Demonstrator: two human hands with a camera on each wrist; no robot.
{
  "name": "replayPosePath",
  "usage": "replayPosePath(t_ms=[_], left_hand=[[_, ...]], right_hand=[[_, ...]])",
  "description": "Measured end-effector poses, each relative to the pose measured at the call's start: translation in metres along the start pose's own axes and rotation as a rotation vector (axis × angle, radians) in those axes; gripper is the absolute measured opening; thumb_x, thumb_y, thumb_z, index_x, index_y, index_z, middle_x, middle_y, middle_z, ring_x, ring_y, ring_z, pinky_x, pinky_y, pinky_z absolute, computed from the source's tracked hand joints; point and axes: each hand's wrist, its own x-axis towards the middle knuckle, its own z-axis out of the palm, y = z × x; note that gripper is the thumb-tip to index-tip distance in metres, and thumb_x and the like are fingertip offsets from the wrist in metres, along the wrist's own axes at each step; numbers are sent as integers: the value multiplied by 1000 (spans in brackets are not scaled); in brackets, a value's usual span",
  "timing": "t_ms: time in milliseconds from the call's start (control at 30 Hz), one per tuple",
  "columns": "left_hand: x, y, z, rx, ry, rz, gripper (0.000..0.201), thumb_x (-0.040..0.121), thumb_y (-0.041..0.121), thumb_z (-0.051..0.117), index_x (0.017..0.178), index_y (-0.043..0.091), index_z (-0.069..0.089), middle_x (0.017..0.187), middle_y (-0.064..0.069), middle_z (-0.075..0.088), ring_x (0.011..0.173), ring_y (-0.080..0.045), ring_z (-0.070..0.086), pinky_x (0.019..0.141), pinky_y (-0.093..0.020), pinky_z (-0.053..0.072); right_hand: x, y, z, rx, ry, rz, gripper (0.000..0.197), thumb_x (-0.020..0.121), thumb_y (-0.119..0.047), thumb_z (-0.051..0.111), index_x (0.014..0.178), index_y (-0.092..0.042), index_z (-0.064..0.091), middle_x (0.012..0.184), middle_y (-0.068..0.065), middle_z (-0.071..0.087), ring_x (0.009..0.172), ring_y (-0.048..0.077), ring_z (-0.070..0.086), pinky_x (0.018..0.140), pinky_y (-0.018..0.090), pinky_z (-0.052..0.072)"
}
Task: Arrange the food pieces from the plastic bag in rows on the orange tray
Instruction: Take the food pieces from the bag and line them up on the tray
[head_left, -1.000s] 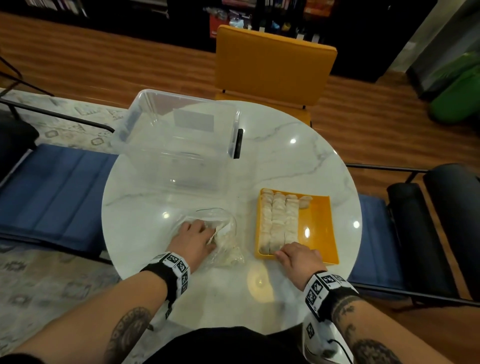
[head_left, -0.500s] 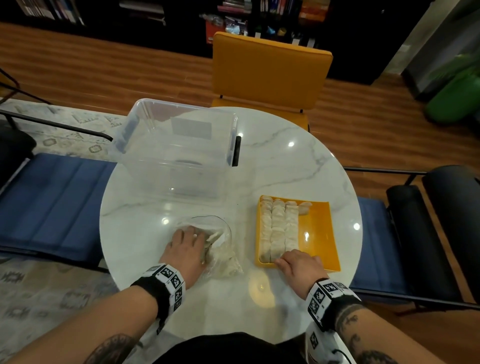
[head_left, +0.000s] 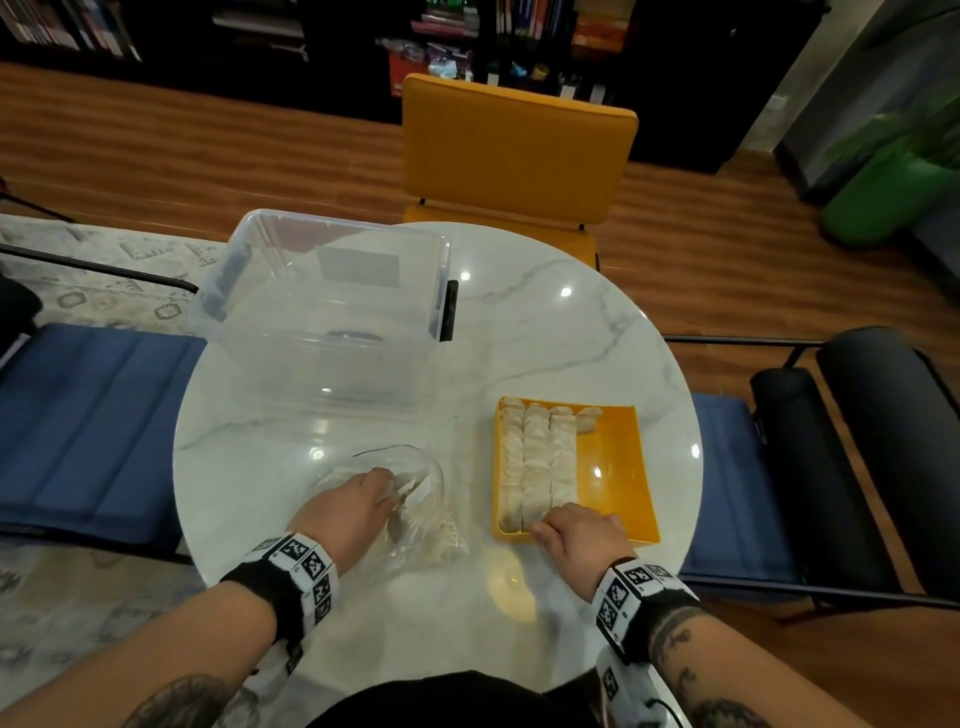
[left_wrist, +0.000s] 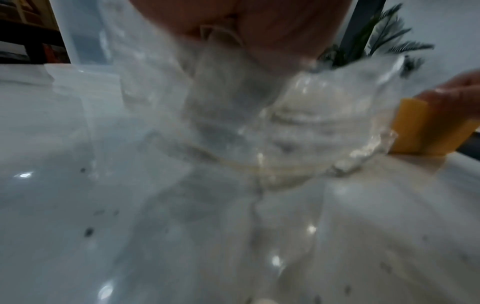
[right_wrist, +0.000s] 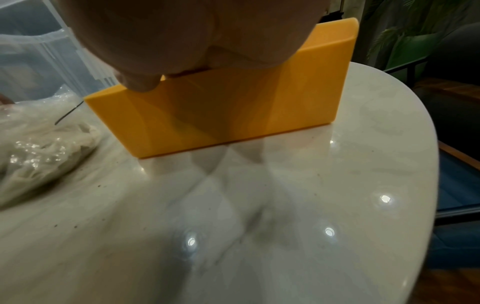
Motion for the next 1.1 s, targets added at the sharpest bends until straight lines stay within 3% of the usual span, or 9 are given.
replayPosePath(t_ms=[167,367,467,533,633,800,900,1033,1100], left_hand=[[-3,10,-21,-269,118,-109,19,99,44,45,106,28,55,83,5,64,75,-16,61,67,-28,44],[10,11,-31,-730,165,-351,32,95,49,52,103,22,66,98,2,66,97,-23,64,88,-39,50],[12,8,-29,-1062,140,-511,38,85,61,60,90,26,71,101,-2,64,91,-26,66,86,-50,57],[10,9,-30,-1125,103,-579,47,82,63,64,89,17,69,100,-6,65,90,-26,65,82,-47,57],[7,12,-33,-1113,96,-570,50,82,58,68,85,9,60,80,-9,67,73,-24,62,64,-33,50],[10,6,-30,-1088,195,-485,53,62,62,80,70,17,53,63,-4,60,64,-24,59,78,-47,54],[11,11,-29,-1162,227,-435,45,66,45,85,69,16,52,58,2,61,59,-21,59,82,-50,55],[10,21,-38,-1219,338,-433,35,83,35,76,73,11,53,80,-12,73,60,-22,59,66,-42,55],[11,26,-44,-1335,363,-464,35,89,35,69,76,10,50,84,-18,69,62,-22,56,61,-36,49]], right_hand=[[-1,1,0,7,-4,-6,43,102,-54,25,112,-31,60,111,-6,60,110,20,54,93,39,31],[0,1,0,35,-12,2,42,102,-54,27,110,-30,60,110,-5,59,110,20,53,95,40,31],[1,2,1,29,-12,1,43,102,-54,26,108,-29,60,109,-5,59,109,20,54,95,40,32],[1,2,1,25,-13,-4,43,102,-54,25,108,-30,60,109,-6,59,108,20,54,95,40,32],[2,3,1,31,-12,-9,44,102,-54,25,108,-29,61,109,-6,60,108,20,54,95,40,32],[1,4,0,21,-17,-16,43,102,-53,24,109,-29,59,109,-6,60,108,20,54,96,40,33],[2,4,0,20,-26,-19,44,102,-54,24,109,-29,60,109,-5,60,109,20,54,96,40,33],[2,4,0,28,-19,-22,44,102,-54,25,110,-30,60,109,-6,60,108,20,54,96,40,33],[2,4,0,32,-18,-22,44,102,-54,25,110,-30,61,109,-6,60,108,20,54,95,40,32]])
